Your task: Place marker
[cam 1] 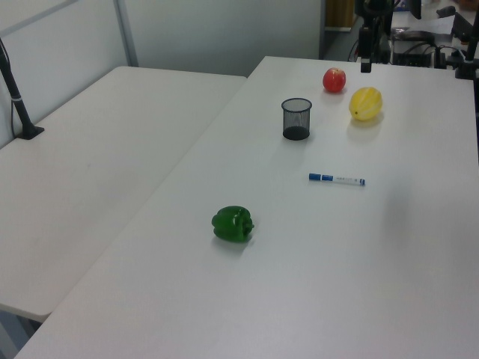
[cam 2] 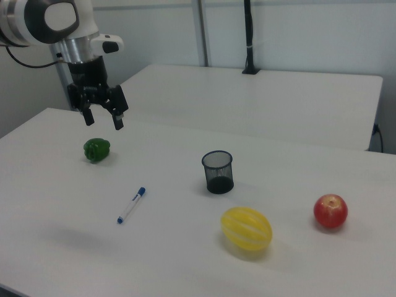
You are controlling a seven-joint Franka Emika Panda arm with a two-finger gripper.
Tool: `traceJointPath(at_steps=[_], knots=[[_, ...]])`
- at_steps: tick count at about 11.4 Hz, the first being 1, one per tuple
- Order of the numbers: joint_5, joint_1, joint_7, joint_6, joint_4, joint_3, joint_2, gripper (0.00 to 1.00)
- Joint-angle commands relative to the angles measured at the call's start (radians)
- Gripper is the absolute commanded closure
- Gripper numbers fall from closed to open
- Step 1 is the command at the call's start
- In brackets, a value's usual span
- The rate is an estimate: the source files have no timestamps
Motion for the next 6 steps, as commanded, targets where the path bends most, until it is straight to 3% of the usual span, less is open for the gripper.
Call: traceJointPath(at_steps=[1,6], knots=[[-0.01,0.002,-0.015,0.011,-0.008,-0.001,-0.009,0.0],[-0.008,-0.003,-0.032,0.042,-0.008,-0.001,-0.003,0.0]])
